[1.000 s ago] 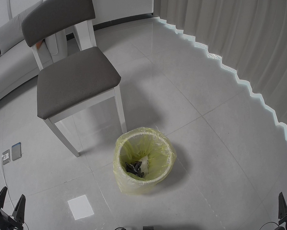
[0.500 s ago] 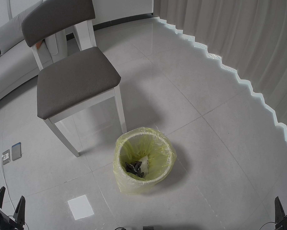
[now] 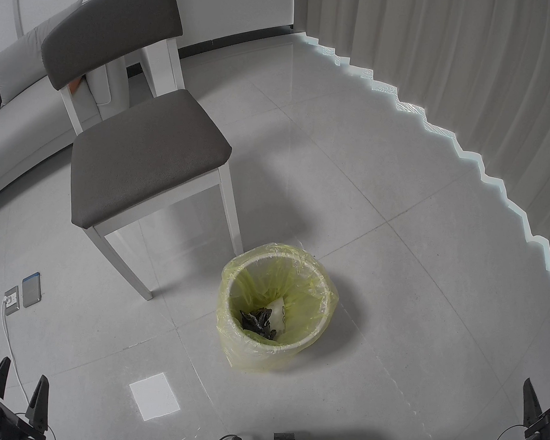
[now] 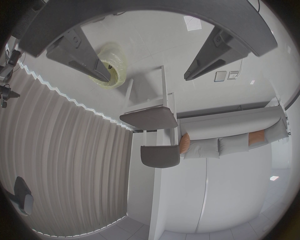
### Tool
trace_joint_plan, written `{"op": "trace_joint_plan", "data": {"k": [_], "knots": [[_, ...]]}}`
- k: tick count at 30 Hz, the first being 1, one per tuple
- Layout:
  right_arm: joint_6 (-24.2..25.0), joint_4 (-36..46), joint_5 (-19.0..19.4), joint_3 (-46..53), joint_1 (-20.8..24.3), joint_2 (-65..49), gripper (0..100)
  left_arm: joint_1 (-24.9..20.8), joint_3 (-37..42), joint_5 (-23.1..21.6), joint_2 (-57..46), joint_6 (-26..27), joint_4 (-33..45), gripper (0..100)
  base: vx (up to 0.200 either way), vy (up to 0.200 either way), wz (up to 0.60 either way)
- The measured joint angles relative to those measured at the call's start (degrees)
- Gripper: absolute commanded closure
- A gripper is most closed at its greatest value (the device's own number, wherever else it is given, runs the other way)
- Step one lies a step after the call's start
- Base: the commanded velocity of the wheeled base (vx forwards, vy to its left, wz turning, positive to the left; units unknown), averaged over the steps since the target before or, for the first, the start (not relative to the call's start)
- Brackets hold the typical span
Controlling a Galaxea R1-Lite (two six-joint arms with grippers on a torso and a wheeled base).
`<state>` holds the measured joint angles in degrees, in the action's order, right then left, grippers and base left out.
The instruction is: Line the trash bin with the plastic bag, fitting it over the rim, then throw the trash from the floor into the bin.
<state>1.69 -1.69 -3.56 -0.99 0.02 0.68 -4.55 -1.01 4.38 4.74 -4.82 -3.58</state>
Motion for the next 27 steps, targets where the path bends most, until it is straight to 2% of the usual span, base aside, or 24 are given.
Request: {"op": "trace_joint_plan", "data": {"k": [3,9,22,27], "knots": [[-0.7,3.0,-0.1,0.0,0.0,0.0,0,0.0,0.0,0.2,0.0,0.2,0.0,0,0.0,0.0,0.0],[0.5,2.3,-0.6,0.0,-0.1,0.0,0,0.1,0.0,0.4,0.0,0.4,0.0,0,0.0,0.0,0.0],[0.4,2.0,-0.7,0.0,-0.1,0.0,0,0.0,0.0,-3.5,0.3,4.5,4.7,0,0.0,0.0,0.0],[-1.4,1.8,1.8,0.0,-0.1,0.1,0,0.1,0.0,-3.8,0.4,3.8,4.8,0,0.0,0.0,0.0]]}}
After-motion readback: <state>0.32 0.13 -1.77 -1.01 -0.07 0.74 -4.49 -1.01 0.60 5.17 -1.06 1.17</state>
